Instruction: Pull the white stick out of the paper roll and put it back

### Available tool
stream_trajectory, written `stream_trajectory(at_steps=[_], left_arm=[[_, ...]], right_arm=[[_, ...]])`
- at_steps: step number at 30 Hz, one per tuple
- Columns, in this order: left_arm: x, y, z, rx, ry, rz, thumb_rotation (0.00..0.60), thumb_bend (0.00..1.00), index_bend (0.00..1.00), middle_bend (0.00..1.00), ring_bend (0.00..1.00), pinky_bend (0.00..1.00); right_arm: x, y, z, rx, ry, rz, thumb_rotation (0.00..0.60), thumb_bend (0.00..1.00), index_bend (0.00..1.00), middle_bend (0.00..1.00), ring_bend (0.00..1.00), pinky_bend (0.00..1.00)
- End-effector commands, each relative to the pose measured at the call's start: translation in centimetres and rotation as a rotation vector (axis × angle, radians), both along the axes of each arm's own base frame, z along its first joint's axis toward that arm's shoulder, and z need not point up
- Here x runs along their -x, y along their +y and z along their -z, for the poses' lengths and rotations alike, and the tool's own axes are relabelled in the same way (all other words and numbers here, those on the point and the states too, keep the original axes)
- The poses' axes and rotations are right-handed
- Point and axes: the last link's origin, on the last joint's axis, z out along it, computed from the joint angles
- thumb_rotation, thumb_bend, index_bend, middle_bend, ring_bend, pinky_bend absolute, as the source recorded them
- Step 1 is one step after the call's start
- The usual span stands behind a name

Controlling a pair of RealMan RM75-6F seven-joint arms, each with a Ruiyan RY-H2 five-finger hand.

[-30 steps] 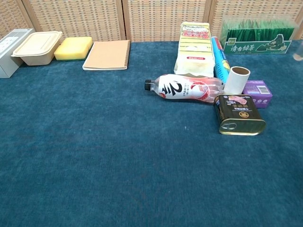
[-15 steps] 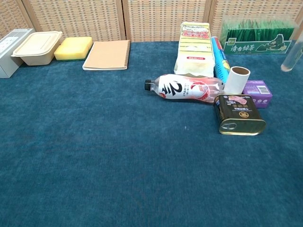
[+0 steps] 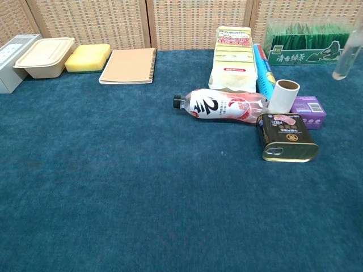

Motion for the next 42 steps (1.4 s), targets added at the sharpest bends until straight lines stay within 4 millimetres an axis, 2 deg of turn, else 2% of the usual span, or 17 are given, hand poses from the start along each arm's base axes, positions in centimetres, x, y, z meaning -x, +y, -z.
stream_trajectory(at_steps=[1,6,14,23,31,42], left_arm=[[0.0,0.1,0.1,0.003,0.008,-0.004,0.6,0.18,0.25,0.22,0.12,0.25],[0.0,-0.2,0.2,0.004,-0.001,-0.004,0.6,0.18,0.25,0.22,0.12,0.25],[0.0,-0.1,0.1,0.004,-0.003,-0.002,0.6,0.18,0.25,0.22,0.12,0.25],[0.3,-0.3,0.1,0.001,0.007,-0.023,0.6,0.18,0.25,0.22,0.12,0.25],[0.2,-0.2,0.0,-0.001,0.005,-0.026,0.6,0.18,0.25,0.22,0.12,0.25],[0.3,-0.2,-0.1,-0.003,0.005,-0.032,0.6,0.18,0.25,0.22,0.12,0.25]], right_arm=[[-0.9,-0.7,0.5,-0.018,-0.021,-0.014,0.6,0.5,0.94,0.97,0.98,0.87],[-1.9,-1.7,1.2,-0.03,-0.037,-0.018,0.6,0.5,0.94,0.97,0.98,0.87],[-2.2,-3.0,2.5,-0.059,-0.045,0.005,0.6,0.5,0.94,0.97,0.98,0.87],[-2.7,-4.9,2.8,-0.06,-0.04,0.011,0.6,0.5,0.94,0.97,0.98,0.87],[-2.6,-5.9,2.6,-0.052,-0.016,0.025,0.6,0.5,0.94,0.97,0.98,0.87],[-2.2,-6.3,3.5,-0.063,0.003,0.038,0.6,0.5,0.94,0.97,0.98,0.87]])
